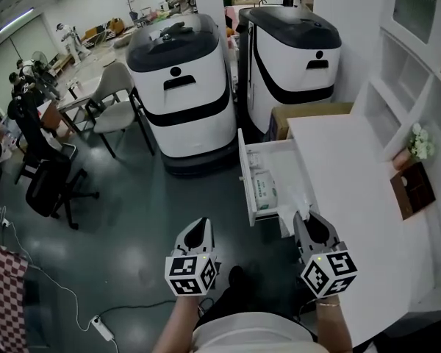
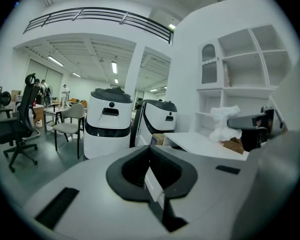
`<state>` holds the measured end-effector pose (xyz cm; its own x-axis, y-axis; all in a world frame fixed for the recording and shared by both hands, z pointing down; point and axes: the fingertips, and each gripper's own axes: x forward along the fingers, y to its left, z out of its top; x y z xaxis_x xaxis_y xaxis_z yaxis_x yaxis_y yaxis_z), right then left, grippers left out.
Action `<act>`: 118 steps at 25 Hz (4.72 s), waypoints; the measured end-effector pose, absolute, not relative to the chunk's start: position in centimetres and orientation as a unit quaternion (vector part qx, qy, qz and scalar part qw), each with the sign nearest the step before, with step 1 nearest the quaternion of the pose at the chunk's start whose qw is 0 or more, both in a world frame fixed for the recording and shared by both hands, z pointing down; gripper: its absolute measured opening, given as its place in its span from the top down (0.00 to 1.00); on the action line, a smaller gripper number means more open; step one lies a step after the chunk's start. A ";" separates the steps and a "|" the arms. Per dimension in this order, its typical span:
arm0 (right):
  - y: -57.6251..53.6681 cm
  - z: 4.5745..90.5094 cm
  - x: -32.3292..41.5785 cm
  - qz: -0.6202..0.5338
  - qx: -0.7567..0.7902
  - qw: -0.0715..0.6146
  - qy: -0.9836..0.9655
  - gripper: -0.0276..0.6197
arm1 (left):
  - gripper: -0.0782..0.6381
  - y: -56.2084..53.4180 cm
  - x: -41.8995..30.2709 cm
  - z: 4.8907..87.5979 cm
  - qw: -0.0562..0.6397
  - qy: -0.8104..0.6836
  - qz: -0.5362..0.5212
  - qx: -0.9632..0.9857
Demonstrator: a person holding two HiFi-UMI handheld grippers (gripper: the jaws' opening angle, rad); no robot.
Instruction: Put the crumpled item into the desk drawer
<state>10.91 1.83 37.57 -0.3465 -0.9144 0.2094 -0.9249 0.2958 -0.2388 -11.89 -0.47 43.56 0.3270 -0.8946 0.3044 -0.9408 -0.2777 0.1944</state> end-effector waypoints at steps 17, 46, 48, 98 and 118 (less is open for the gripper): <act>-6.5 36.0 9.5 0.143 0.610 0.005 -0.779 0.88 | 0.90 -10.0 -14.1 43.7 0.176 -0.546 0.061 0.817; -15.5 36.1 11.3 0.138 0.620 -0.005 -0.773 0.88 | 0.90 -18.0 -14.1 45.0 0.187 -0.559 0.067 0.805; -16.5 36.7 11.7 0.144 0.619 0.000 -0.772 0.88 | 0.90 -18.7 -13.9 45.2 0.190 -0.559 0.069 0.804; -22.3 65.7 15.7 0.364 0.568 0.280 -0.683 0.88 | 0.90 -25.0 -11.5 51.8 0.247 -0.582 0.142 0.761; -20.8 72.6 16.7 0.435 0.531 0.378 -0.621 0.88 | 0.90 -25.1 -12.0 53.2 0.268 -0.590 0.154 0.746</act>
<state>16.66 -20.84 72.64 -0.1501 -0.3316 0.9314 -0.9886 0.0576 -0.1389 -12.05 -25.09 53.24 0.2559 -0.7973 0.5467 -0.9628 -0.1595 0.2181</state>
